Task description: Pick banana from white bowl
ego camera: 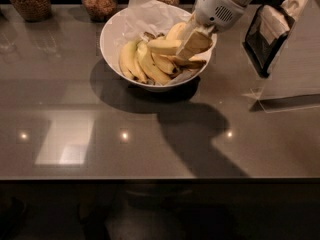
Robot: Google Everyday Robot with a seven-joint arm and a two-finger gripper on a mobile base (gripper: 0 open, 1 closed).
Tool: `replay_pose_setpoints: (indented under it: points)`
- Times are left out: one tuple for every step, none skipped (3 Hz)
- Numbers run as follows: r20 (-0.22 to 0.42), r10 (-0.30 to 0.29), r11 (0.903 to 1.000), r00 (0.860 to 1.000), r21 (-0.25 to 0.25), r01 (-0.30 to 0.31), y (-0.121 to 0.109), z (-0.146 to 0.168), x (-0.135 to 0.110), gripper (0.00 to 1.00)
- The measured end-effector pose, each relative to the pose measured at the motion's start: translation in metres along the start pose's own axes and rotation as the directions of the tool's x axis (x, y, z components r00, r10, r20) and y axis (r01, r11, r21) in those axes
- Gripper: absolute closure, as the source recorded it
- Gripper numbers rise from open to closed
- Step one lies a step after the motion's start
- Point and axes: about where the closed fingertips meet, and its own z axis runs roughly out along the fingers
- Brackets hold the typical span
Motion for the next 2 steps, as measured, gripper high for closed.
replay_pose_setpoints:
  points:
    - [0.079,-0.035,0.9993,0.996,0.016,0.034,0.017,-0.024,0.002,1.00]
    - [0.183,-0.079,0.9968,0.980,0.027,0.075,0.045,-0.054,0.012,1.00]
